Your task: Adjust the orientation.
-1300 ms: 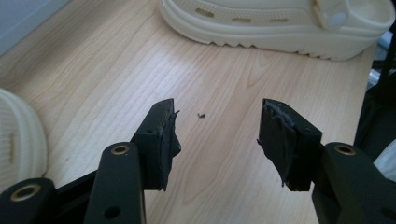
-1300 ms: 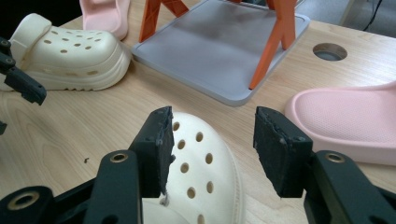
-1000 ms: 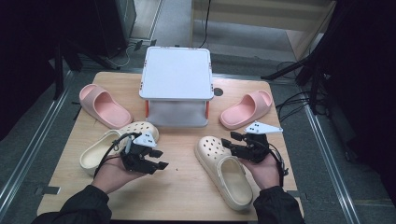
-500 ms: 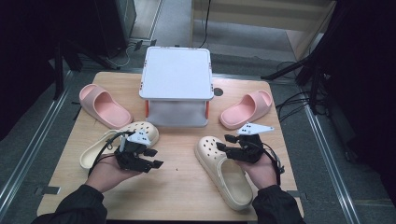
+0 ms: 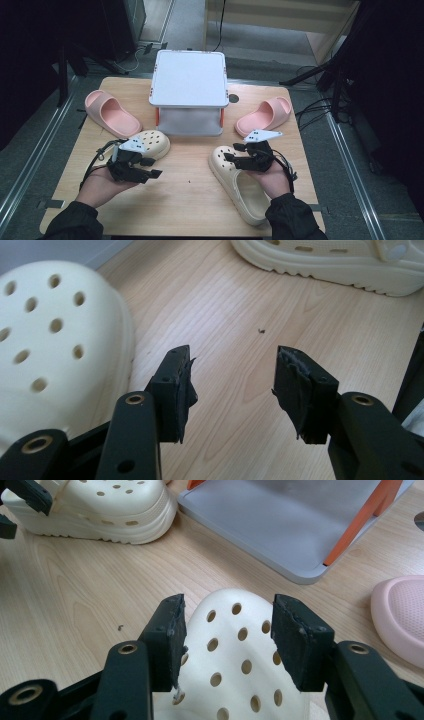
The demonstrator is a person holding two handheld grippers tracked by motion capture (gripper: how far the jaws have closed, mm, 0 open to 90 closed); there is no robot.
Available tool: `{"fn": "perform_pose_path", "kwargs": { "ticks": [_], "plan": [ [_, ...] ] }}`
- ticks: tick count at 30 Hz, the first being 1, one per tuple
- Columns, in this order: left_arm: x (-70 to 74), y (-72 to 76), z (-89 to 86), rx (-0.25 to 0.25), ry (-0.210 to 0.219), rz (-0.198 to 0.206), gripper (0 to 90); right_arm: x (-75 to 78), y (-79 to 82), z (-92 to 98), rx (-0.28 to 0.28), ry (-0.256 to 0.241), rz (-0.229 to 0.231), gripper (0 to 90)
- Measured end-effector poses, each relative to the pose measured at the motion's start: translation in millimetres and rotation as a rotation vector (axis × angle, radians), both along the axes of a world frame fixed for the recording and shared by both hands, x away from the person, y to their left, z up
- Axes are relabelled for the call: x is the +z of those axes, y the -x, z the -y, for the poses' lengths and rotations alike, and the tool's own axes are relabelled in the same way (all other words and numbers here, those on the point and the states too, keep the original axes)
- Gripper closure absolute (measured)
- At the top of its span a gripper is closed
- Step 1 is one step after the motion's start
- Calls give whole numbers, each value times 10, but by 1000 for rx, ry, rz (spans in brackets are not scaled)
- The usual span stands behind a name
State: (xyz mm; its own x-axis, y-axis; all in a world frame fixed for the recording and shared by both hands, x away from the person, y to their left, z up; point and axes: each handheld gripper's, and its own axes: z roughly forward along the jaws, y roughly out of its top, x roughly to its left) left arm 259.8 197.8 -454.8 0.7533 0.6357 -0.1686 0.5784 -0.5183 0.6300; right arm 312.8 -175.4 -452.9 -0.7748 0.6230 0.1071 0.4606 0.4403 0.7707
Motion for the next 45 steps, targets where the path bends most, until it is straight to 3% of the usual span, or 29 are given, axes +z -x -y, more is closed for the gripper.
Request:
{"fn": "perform_pose_path", "kwargs": {
  "ticks": [8, 14, 21, 24, 27, 32, 38, 41, 45],
  "plan": [
    [32, 27, -236, 48, 1, -10, 493, -2, -40, -5, -6, 8, -5, 481],
    [60, 47, -396, 79, -25, -13, 494, -13, -63, -29, -1, 22, -11, 475],
    [53, 27, -614, 149, -45, -44, 497, -32, -69, -54, 5, 37, -11, 469],
    [10, -6, -669, 172, -77, -56, 494, -34, -69, -59, 8, 43, -7, 467],
    [-75, -72, -658, 184, -120, -64, 495, -24, -68, -48, 0, 32, -3, 467],
    [-151, -165, -627, 182, -137, -66, 506, -20, -70, -41, -5, 32, -1, 467],
    [-209, -255, -595, 172, -141, -70, 608, -13, -66, -39, -10, 29, -1, 467],
    [-208, -266, -578, 154, -134, -58, 735, -8, -63, -26, -10, 22, 5, 468],
    [-170, -261, -557, 165, -142, -36, 762, 8, -50, -16, -16, 15, 8, 479]
  ]
}}
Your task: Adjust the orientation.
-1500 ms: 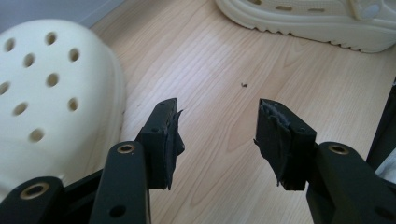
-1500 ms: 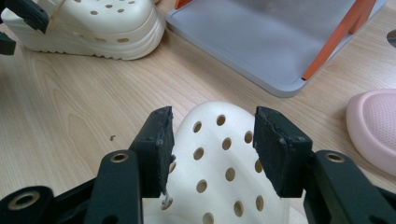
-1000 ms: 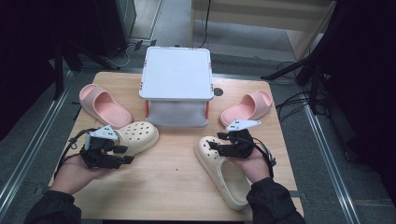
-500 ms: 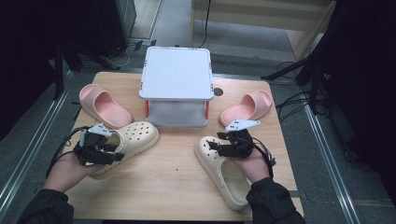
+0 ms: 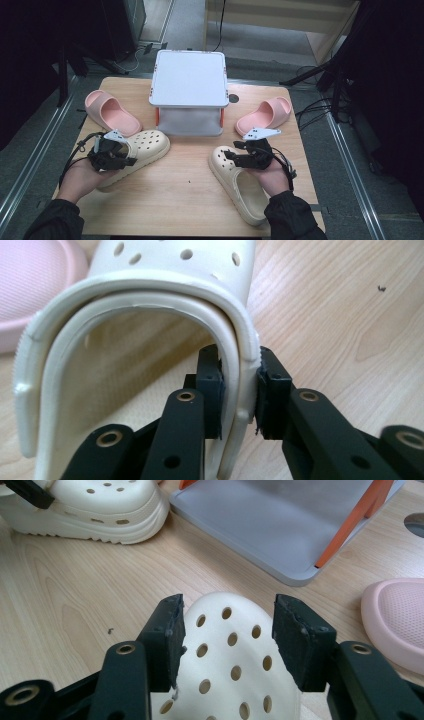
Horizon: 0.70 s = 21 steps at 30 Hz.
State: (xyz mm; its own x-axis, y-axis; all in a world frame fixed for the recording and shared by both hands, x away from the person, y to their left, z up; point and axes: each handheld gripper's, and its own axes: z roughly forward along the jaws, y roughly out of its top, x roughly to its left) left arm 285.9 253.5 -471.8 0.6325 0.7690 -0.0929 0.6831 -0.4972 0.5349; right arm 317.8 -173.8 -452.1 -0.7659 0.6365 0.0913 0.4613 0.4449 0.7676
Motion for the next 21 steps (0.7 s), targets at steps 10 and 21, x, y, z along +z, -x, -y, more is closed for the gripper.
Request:
{"fn": "perform_pose_path", "kwargs": {
  "ticks": [10, 21],
  "plan": [
    [175, 73, 185, -2, 9, 71, 773, 82, 82, -1, -14, -34, 20, 485],
    [160, 168, 651, -67, 35, 43, 771, 232, 320, -225, 30, -23, 80, 491]
  ]
}}
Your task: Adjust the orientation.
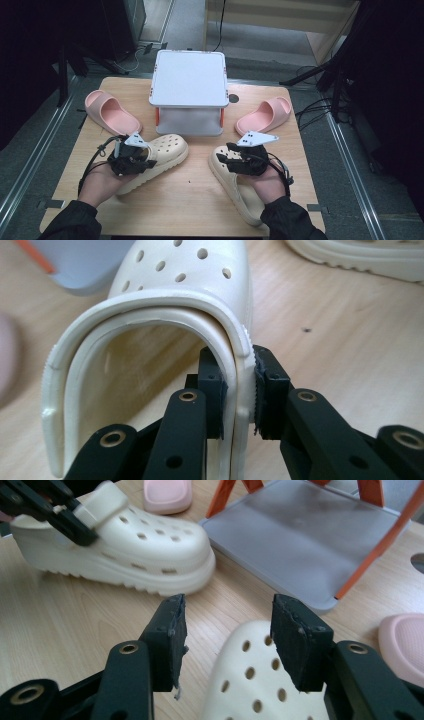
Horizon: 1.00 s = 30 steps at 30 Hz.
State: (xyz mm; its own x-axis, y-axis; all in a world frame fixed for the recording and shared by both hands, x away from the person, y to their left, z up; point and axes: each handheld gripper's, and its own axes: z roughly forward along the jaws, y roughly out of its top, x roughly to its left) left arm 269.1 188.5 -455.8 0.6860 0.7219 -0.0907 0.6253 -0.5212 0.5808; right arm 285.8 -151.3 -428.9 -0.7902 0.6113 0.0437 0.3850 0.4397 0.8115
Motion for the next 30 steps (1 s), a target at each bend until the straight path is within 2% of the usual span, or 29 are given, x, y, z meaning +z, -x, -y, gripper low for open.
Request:
{"fn": "perform_pose_path", "kwargs": {
  "ticks": [6, 8, 13, 15, 18, 20, 21, 24, 27, 30],
  "plan": [
    [-39, 71, 199, -15, 1, -19, 770, 38, 140, -187, 28, -6, 6, 503],
    [-63, 85, 236, -24, -10, -28, 769, 35, 170, -235, 29, -4, 5, 514],
    [-118, 109, 275, -46, -10, -55, 763, 1, 239, -385, 37, -16, -25, 552],
    [-123, 112, 264, -58, 6, -66, 756, -25, 248, -441, 47, -24, -42, 564],
    [-89, 123, 240, -70, 42, -61, 722, -59, 268, -521, 50, -14, -62, 595],
    [-61, 133, 209, -64, 46, -63, 700, -85, 273, -571, 56, -6, -65, 624],
    [-41, 138, 183, -76, 46, -63, 694, -93, 275, -585, 54, -7, -70, 635],
    [27, 163, 110, -83, 62, -70, 710, -114, 269, -627, 53, -13, -92, 675],
    [112, 172, 29, -84, 53, -56, 734, -141, 258, -694, 72, -29, -118, 749],
    [174, 169, -67, -73, 62, -47, 759, -158, 253, -732, 77, -22, -129, 774]
  ]
}}
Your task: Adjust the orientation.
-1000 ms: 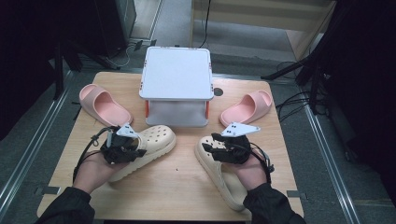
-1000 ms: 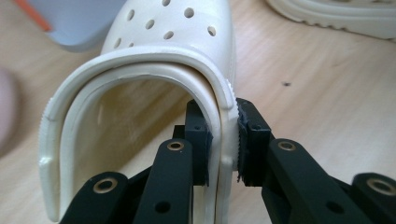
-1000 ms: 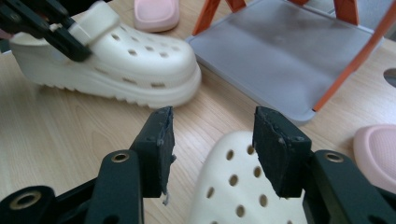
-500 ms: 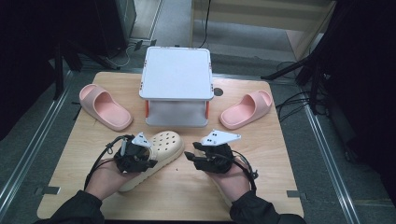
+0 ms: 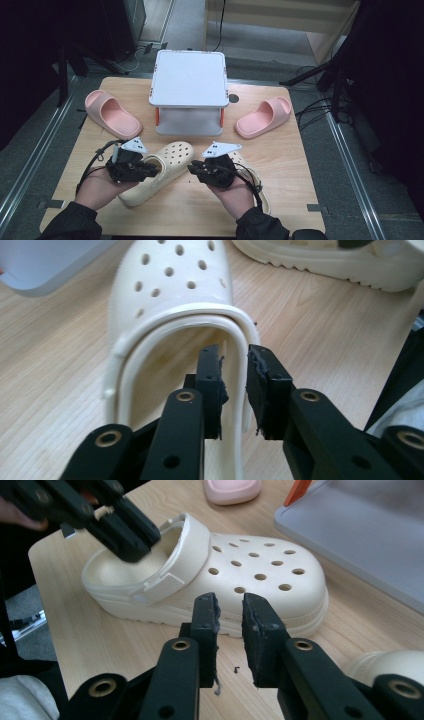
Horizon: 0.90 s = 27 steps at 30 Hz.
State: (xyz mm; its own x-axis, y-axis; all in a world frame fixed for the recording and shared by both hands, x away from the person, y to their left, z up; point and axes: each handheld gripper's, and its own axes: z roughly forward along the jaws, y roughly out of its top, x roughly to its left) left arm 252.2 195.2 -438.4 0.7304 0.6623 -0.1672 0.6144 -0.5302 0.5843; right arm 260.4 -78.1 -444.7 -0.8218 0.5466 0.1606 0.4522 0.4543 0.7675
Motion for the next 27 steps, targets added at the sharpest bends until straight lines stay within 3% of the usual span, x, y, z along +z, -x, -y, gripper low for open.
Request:
{"fn": "perform_pose_path", "kwargs": {
  "ticks": [6, 9, 17, 21, 27],
  "plan": [
    [-18, -62, -184, 28, -10, -20, 805, -72, -37, -118, 0, 20, -52, 819],
    [-38, -91, -258, 39, -12, -28, 835, -119, -68, -182, 5, 8, -113, 849],
    [-104, -185, -469, 89, -7, 2, 866, -240, -74, -328, -3, 62, -82, 872],
    [-199, -273, -557, 109, 4, -19, 878, -305, -61, -375, -7, 57, -69, 871],
    [-330, -363, -636, 126, 21, -45, 878, -429, -48, -449, 2, 114, -92, 900]
  ]
}}
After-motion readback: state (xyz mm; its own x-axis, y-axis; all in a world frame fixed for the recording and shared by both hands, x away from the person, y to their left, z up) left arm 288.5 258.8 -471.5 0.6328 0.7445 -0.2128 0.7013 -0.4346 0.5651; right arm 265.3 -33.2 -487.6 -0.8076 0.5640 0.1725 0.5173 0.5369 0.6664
